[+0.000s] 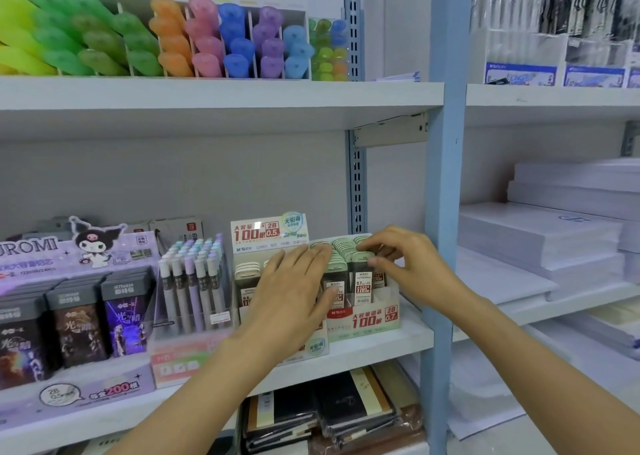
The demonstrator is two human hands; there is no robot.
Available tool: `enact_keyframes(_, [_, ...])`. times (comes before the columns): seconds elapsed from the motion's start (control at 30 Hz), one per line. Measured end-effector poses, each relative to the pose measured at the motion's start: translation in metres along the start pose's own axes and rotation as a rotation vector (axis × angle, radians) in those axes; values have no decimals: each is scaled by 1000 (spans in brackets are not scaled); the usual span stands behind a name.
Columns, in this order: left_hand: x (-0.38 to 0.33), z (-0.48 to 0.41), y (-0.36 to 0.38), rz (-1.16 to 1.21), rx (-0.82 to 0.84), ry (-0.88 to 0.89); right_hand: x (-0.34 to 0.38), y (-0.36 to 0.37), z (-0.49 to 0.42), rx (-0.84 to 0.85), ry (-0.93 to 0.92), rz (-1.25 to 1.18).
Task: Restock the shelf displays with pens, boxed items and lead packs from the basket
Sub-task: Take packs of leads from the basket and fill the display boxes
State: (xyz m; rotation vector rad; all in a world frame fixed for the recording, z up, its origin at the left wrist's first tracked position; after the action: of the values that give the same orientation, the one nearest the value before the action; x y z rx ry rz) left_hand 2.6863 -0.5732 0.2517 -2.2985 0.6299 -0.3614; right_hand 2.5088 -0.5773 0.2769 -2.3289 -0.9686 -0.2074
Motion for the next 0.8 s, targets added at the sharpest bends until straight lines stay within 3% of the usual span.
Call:
enact_keyframes(0.23, [0,0,-4,34,-41,6,11,-9,-12,-67,0,-17])
enact_keyframes(0.4, [0,-1,-5,54,-59,14,23,-40,-24,-262,-72,-53])
enact_keyframes(0.67, [0,-2,-6,47,-67,6,27,-25,-13,-133,-122,-12])
enact_keyframes(0.8, [0,-3,-6,50,-62,3,29,-54,-20,-314,-113,-49])
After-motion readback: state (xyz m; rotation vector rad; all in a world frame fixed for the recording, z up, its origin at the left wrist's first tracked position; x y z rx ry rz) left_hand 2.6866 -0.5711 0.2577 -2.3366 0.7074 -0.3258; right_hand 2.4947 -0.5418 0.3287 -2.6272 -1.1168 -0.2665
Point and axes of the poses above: each hand's wrist, its own z-axis away from the middle knuckle, its own y-axis out of the palm, x = y × z, the point moved 6 cm from there along -z, towards the middle knuckle, and after that the axes turned 11 degrees about -x, right-handed, at the moved point
